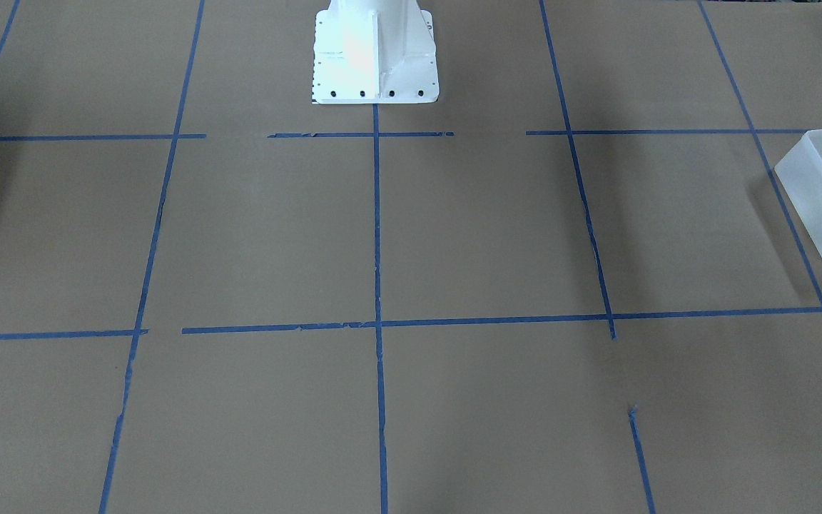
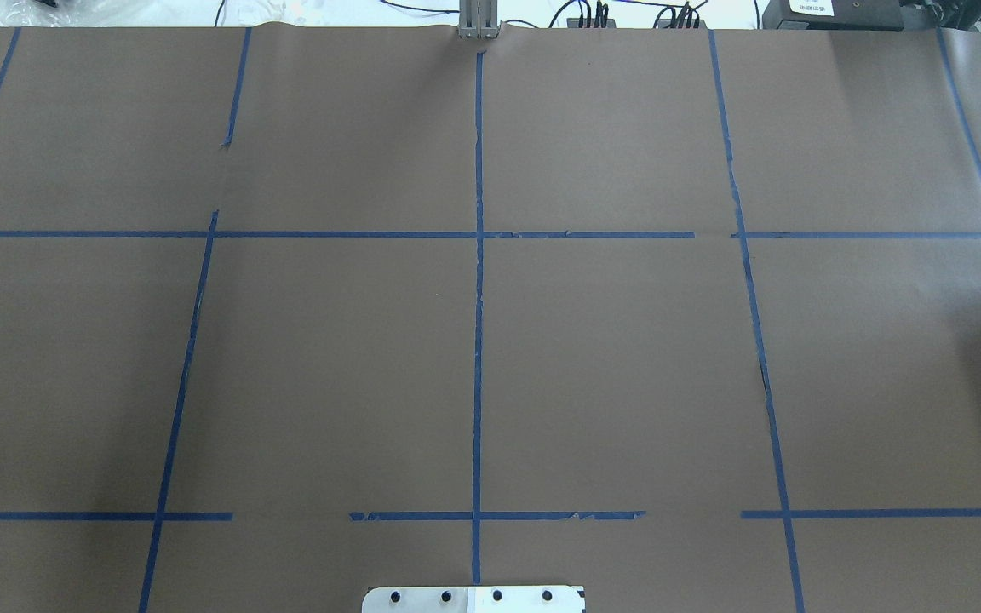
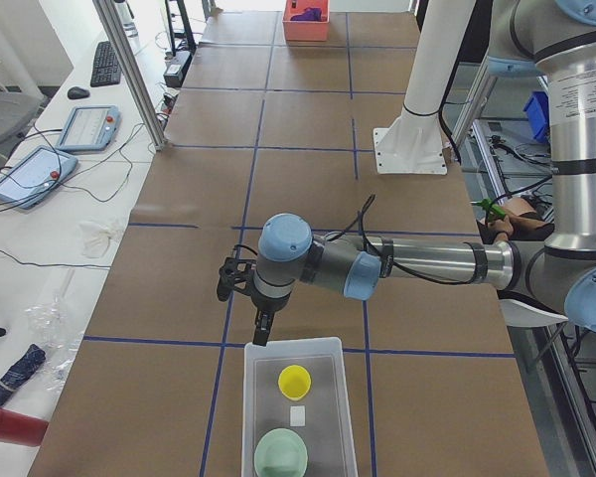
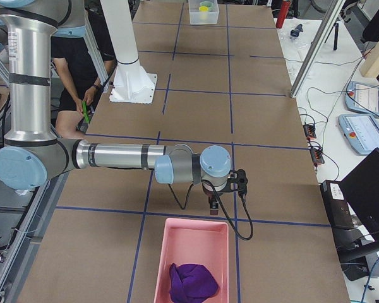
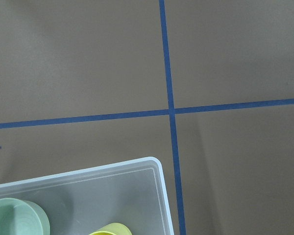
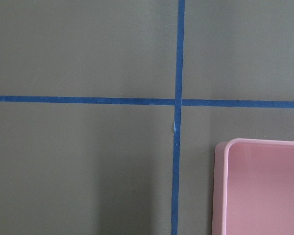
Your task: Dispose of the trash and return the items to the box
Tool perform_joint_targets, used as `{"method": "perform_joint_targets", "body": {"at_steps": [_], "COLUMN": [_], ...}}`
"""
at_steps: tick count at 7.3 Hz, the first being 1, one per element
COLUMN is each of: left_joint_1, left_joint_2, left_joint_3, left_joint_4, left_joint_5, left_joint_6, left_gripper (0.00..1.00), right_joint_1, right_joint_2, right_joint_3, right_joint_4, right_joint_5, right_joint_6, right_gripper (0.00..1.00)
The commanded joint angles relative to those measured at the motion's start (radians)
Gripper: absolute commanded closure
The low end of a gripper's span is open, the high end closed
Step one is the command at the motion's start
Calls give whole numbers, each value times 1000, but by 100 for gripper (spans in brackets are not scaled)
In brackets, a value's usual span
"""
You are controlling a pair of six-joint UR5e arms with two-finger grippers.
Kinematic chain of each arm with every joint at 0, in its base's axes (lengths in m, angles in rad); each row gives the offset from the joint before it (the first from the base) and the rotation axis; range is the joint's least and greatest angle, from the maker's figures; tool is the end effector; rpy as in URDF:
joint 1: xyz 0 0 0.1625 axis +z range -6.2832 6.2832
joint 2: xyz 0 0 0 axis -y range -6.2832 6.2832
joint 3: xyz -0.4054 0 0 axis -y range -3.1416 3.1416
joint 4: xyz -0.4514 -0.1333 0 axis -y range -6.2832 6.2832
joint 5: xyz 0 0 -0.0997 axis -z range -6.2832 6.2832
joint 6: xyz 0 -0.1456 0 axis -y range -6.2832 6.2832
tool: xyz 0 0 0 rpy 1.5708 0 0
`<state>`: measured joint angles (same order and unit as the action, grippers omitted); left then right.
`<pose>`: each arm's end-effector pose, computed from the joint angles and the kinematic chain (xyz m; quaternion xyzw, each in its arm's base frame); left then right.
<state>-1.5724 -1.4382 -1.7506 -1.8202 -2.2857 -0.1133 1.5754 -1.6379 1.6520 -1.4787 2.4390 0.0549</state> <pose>-0.0387 -0.5247 0.6190 0.1189 0.3532 -0.0016 0.9279 0.0246 -0.5332 0.6436 0.0376 -0.4211 0.0046 0.9062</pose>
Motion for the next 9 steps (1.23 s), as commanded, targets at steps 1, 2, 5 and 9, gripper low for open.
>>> {"method": "perform_joint_targets", "body": {"at_steps": [1,2,5,9], "left_joint_1": [0,0,-3,-2], "left_joint_2": [-39,-37,-31,-21], "left_joint_3": [28,26,17,16], "left_joint_4": [1,10,50,79], "left_joint_5": [0,0,0,0], "left_joint_6": [1,1,9,33], "left_gripper": [0,0,0,0], "right_joint_1": [0,0,0,0], "right_joint_2": [1,1,6,7], "right_joint_3": [-3,-4,-17,-15], "right_joint_4": [0,0,0,0], "right_joint_5": [0,-2,-2,-2], "right_joint_6": [-1,-1,-1,-3], "right_gripper": [0,0,0,0]}}
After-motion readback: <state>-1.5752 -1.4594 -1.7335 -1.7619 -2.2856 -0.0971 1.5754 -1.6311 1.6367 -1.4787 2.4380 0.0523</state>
